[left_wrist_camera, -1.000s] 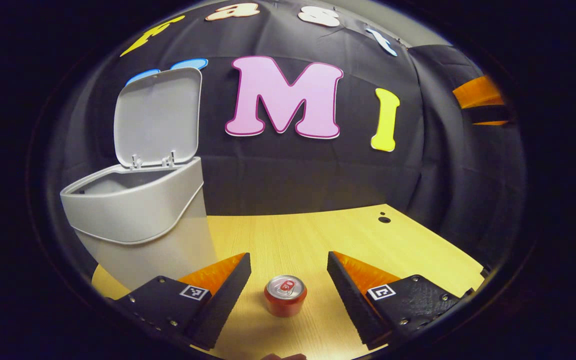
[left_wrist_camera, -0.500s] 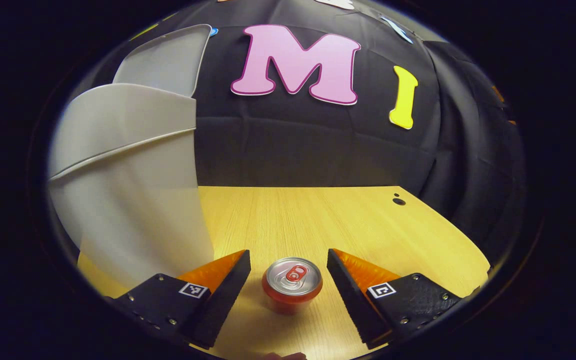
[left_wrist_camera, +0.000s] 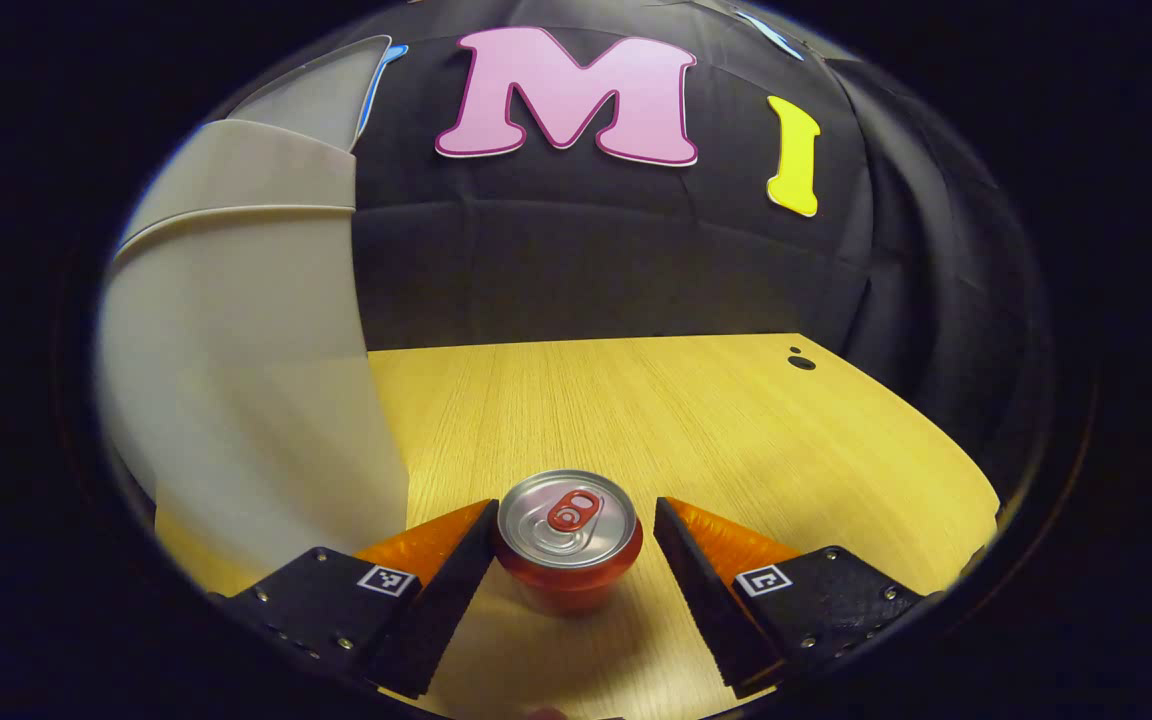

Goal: Press the lid of the desktop garbage bin to open it, pick up the crumpled paper on the desktop and throw it into the bin, then pick up the pop can on the desktop and drop it into the bin, and finally close the garbage bin lid.

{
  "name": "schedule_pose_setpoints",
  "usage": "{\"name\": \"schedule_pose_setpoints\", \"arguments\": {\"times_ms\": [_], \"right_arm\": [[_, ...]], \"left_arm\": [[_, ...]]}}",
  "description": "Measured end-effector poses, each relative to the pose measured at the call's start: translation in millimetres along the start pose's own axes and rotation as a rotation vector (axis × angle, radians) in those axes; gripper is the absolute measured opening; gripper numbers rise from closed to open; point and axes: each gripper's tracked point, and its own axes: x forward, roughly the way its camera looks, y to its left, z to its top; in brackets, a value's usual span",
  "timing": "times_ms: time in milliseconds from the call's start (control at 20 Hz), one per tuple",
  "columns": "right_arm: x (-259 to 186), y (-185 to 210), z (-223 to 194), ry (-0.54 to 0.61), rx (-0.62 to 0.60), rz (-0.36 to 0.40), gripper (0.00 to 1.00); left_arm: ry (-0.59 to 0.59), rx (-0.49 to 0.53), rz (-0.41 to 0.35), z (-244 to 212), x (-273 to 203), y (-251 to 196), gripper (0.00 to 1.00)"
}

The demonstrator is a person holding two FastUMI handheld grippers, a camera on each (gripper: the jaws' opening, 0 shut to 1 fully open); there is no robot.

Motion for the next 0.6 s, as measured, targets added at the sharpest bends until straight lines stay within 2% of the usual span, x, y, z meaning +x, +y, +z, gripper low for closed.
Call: {"name": "schedule_pose_setpoints", "arguments": {"times_ms": [300, 350, 400, 600], "right_arm": [[-3, -8, -4, 0.012, 0.001, -0.015, 0.97], [-2, -10, -4, 0.012, 0.004, -0.015, 0.97], [-2, -10, -6, 0.015, 0.005, -0.015, 0.98], [-2, -9, -8, 0.018, -0.003, -0.010, 0.98]], "left_arm": [[0.037, -0.002, 0.030, -14, 9, 9, 1.00], [0.034, 0.010, 0.039, -16, 10, 10, 0.97], [0.033, 0.021, 0.036, -14, 12, 9, 0.85], [0.030, 0.054, 0.043, -11, 11, 11, 0.83]]}}
